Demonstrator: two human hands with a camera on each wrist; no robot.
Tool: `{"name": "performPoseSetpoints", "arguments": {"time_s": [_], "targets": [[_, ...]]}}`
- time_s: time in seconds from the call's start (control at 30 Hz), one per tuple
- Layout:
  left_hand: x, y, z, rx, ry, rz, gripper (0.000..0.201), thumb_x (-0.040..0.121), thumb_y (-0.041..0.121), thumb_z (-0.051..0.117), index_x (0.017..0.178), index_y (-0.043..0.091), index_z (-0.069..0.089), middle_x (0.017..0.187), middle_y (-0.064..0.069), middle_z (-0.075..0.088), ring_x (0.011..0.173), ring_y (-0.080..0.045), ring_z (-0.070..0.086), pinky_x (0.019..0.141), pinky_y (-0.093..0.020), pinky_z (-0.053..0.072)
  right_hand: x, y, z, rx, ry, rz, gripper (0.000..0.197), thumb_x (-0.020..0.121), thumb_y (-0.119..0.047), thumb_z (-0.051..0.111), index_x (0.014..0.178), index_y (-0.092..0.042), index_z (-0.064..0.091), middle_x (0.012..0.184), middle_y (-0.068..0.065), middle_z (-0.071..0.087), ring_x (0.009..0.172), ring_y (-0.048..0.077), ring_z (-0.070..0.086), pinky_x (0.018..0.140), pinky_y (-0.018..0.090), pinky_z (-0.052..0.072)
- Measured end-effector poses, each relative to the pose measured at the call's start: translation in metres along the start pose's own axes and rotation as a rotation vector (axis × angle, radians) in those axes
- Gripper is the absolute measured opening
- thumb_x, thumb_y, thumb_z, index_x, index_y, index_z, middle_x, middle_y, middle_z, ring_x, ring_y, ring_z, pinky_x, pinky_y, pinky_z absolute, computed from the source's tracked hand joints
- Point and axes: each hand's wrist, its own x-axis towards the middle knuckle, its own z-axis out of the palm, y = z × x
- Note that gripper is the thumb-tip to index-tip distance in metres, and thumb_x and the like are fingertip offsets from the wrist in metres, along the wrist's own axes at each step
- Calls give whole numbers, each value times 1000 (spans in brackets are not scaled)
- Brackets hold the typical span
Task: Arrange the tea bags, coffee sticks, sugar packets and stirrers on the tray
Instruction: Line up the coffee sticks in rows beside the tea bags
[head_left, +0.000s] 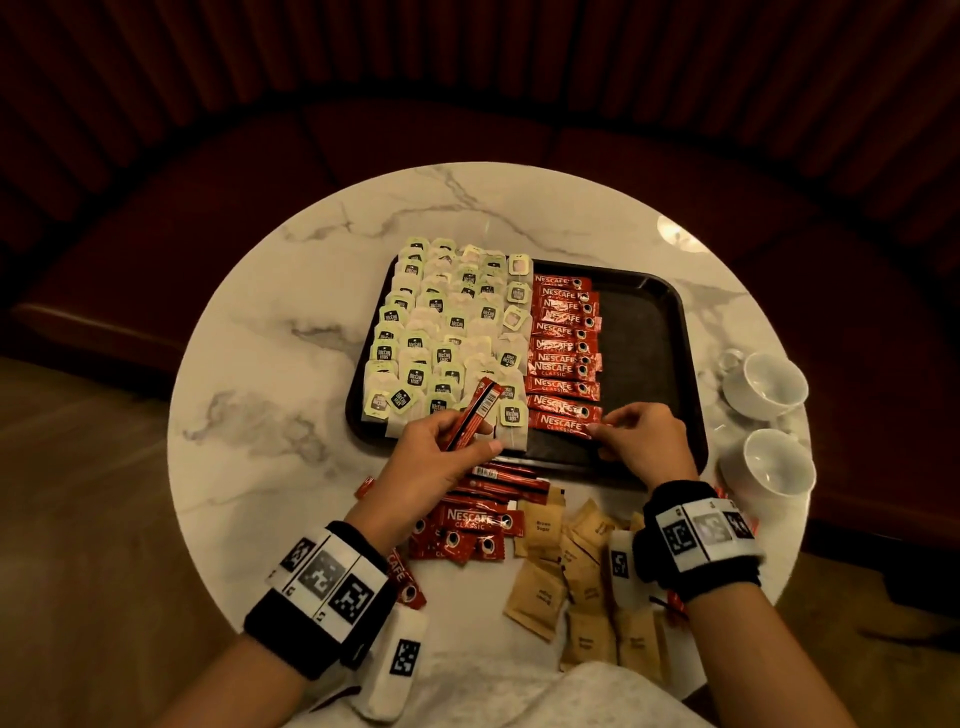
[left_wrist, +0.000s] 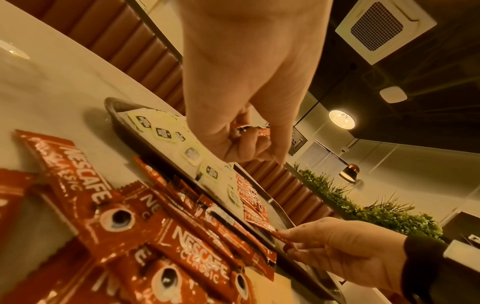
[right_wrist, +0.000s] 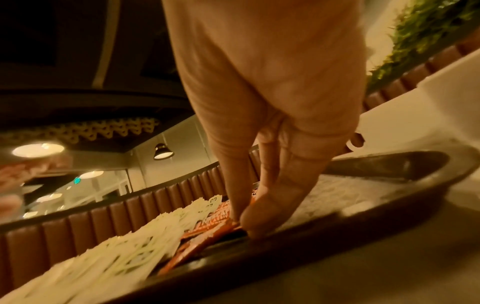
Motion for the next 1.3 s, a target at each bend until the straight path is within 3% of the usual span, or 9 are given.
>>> {"name": "performPoseSetpoints", "arguments": {"time_s": [0.17,0.37,0.47,0.6,0.87,1.0,1.1,1.2,1.3], "targets": [[-1,-2,-1,17,-5,1,23,83,24,74,104,14,69,95,-5,75,89,-20,72,82,-35,59,2,-5,-1,-220,64,-29,25,85,-35,76,95,-13,68,94,5,70,84,19,69,77,34,57],[-2,-2,0,28,-18,-15,21,85,24,73,104,17,69,95,-4,75,89,-19,72,85,-39,58,-5,-11,3,-360,-45,-340,36,89,-14,70,125,-16,66,125,5,60,114,23,58,103,37,47],[-3,-2,0,36,-18,-4,21,85,25,73,104,17,69,90,-1,75,83,-12,72,75,-29,58,-7,-12,11,-441,-114,-410,37,93,-10,65,130,-15,64,135,6,54,125,23,52,108,34,40],[-5,1,0,33,-14,14,19,88,23,70,104,14,68,76,7,70,63,3,65,57,-13,47,-7,-14,12,-482,-130,-427,36,95,-8,61,131,-14,62,139,6,52,127,23,50,107,29,35],[-5,1,0,28,-8,7,19,87,25,70,104,16,69,91,-1,74,83,-14,72,75,-29,56,0,-16,9,-463,-100,-446,34,95,-4,59,128,-13,65,136,4,56,124,21,53,105,24,36],[-7,4,2,-5,-27,9,18,91,27,64,102,14,67,73,8,71,64,0,65,57,-13,48,-3,-17,7,-404,-46,-465,31,93,-5,62,123,-12,68,132,6,60,122,22,55,105,30,41],[-5,6,4,1,-38,-10,25,98,31,52,102,11,65,75,5,64,54,-1,53,49,-13,40,-14,-24,2,-195,-27,-454,25,96,-16,62,119,-14,70,121,1,65,111,13,59,96,17,42],[-2,8,7,0,-86,-47,24,104,21,39,101,17,63,82,-2,63,55,-4,49,48,-16,38,-33,-36,-1,108,-133,-426,19,96,-37,59,110,-31,71,102,-13,71,97,3,64,89,26,53],[-4,11,10,38,-152,-52,27,103,14,39,106,24,63,85,-1,62,62,-7,53,55,-20,42,-52,-45,0,384,-351,-393,17,94,-31,61,109,-33,68,98,-9,72,90,0,68,74,20,54]]}}
